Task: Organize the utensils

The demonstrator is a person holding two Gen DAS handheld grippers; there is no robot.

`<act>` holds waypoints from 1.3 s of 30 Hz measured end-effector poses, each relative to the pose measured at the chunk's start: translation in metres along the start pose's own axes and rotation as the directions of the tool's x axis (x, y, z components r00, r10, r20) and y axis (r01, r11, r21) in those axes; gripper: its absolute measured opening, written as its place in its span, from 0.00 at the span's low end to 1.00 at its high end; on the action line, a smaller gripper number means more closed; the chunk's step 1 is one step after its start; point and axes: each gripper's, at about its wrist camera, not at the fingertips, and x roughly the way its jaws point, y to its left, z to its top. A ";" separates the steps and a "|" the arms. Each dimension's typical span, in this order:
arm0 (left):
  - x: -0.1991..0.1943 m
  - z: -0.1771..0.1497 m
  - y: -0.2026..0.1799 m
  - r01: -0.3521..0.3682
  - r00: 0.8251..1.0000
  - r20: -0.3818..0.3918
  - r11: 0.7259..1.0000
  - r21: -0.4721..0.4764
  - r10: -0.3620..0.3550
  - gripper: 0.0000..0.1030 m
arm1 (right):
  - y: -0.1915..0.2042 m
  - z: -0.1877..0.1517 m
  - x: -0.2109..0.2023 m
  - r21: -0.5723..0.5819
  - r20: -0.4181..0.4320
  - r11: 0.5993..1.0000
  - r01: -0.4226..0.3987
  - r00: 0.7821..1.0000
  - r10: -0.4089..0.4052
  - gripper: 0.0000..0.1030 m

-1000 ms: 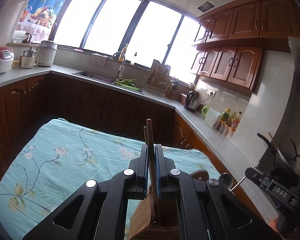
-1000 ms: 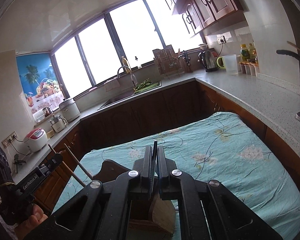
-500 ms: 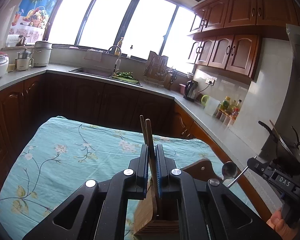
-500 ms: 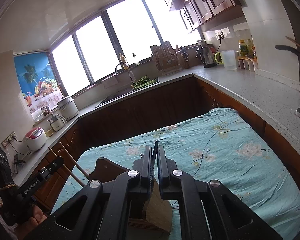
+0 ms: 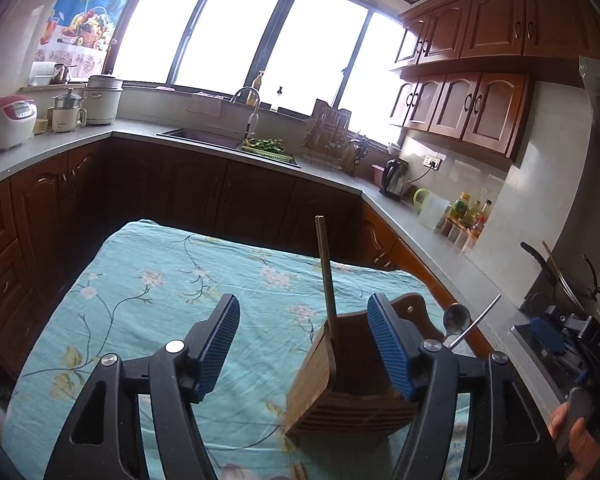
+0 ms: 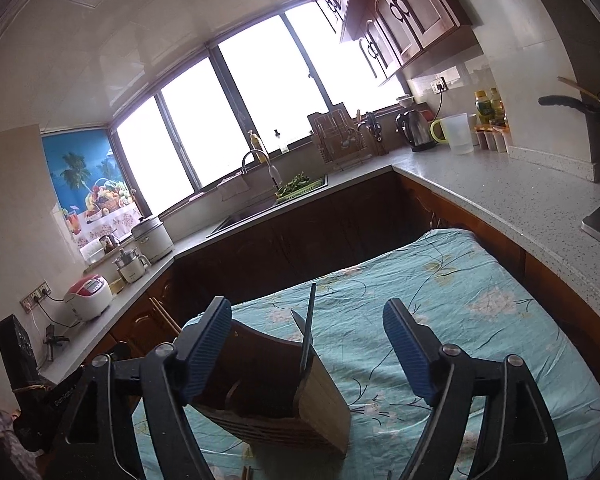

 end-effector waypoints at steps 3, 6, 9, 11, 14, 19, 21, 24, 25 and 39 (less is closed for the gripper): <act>-0.019 -0.009 0.005 -0.021 1.000 -0.018 1.000 -0.001 0.021 0.72 | -0.003 -0.008 -0.019 -0.001 0.000 1.000 0.004 1.000 -0.004 0.84; -0.037 -0.017 0.008 -0.031 0.998 -0.046 0.999 -0.007 0.031 0.73 | -0.008 -0.018 -0.036 -0.005 -0.009 1.000 0.030 1.000 -0.030 0.84; -0.052 -0.023 0.008 -0.037 0.996 -0.077 0.999 -0.002 0.036 0.74 | -0.015 -0.030 -0.050 0.004 -0.040 0.999 0.040 0.998 -0.040 0.86; -0.061 -0.028 0.008 -0.043 0.994 -0.099 0.999 0.005 0.043 0.75 | -0.021 -0.039 -0.058 0.001 -0.059 0.998 0.055 0.997 -0.055 0.87; -0.074 -0.038 0.012 -0.044 0.990 -0.131 0.999 0.008 0.045 0.76 | -0.030 -0.055 -0.068 0.014 -0.088 0.997 0.071 0.994 -0.069 0.88; -0.086 -0.055 0.018 -0.052 0.980 -0.191 0.998 0.022 0.056 0.76 | -0.041 -0.083 -0.076 0.019 -0.154 0.994 0.108 0.983 -0.103 0.88; -0.088 -0.061 0.019 -0.055 0.975 -0.214 0.998 0.016 0.057 0.76 | -0.045 -0.093 -0.078 0.026 -0.175 0.993 0.117 0.978 -0.110 0.88; -0.090 -0.068 0.017 -0.059 0.968 -0.245 0.998 0.013 0.061 0.76 | -0.046 -0.103 -0.080 0.019 -0.196 0.992 0.124 0.973 -0.118 0.88; -0.091 -0.070 0.017 -0.061 0.965 -0.253 0.998 0.016 0.063 0.76 | -0.046 -0.107 -0.080 0.018 -0.201 0.992 0.125 0.972 -0.119 0.88; -0.062 -0.080 0.000 -0.066 0.932 -0.352 0.995 0.073 0.087 0.74 | -0.040 -0.121 -0.059 -0.027 -0.273 0.994 0.109 0.956 -0.112 0.85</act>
